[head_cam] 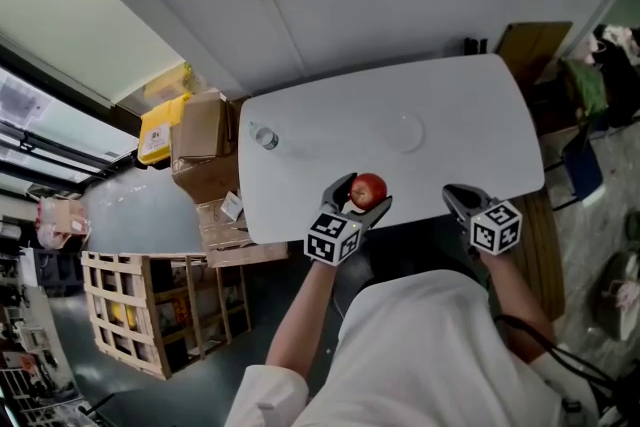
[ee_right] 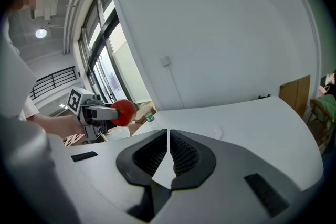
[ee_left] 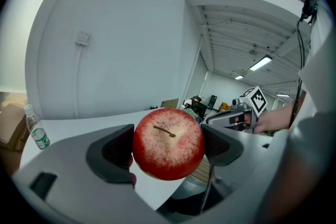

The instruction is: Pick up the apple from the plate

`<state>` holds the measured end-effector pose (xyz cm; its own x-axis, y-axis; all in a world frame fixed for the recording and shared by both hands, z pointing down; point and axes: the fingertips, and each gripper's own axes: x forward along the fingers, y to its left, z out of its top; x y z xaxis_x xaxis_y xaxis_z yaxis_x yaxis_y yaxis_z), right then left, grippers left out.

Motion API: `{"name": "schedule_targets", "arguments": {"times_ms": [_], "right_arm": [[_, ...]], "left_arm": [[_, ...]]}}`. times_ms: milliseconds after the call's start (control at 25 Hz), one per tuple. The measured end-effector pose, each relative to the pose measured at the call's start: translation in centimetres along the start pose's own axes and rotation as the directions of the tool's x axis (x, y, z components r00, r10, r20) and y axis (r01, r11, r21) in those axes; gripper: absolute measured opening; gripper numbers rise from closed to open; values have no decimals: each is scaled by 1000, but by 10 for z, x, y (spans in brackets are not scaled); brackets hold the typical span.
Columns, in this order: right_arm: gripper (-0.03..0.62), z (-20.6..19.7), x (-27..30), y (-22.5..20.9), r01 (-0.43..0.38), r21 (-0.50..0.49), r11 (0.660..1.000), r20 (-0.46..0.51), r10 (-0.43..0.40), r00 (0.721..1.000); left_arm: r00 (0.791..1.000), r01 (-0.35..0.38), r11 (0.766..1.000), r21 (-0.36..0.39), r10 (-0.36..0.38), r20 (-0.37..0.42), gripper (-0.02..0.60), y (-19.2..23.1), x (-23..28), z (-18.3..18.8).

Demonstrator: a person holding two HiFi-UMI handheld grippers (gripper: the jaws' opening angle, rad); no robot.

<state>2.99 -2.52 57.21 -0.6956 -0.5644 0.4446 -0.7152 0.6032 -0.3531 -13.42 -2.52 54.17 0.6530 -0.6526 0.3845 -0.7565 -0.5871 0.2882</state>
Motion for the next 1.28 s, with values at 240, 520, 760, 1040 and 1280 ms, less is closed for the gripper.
{"name": "schedule_targets", "arguments": {"times_ms": [240,520,760,1040,1280], "right_arm": [[38,2,-21,0,23,-15,1000,32,-23,999],[38,4,-42,-9,2,-39,999,40,0,999],[37,4,-57,-20,-27,-56,998,34,29,999],[35,3,-65,-22,-71,-82,994,38,74,997],[35,6,-61,-15,-98,-94,991,49,103,993]], "left_arm": [[1000,14,1000,13,-14,-1,397,-15,-14,-1],[1000,-5,1000,-13,5,22,397,-39,-13,3],[998,-30,998,-47,32,50,397,-62,-9,10],[996,-33,998,-48,37,78,397,-84,-8,9],[996,-39,998,-53,43,77,397,-91,-11,3]]}}
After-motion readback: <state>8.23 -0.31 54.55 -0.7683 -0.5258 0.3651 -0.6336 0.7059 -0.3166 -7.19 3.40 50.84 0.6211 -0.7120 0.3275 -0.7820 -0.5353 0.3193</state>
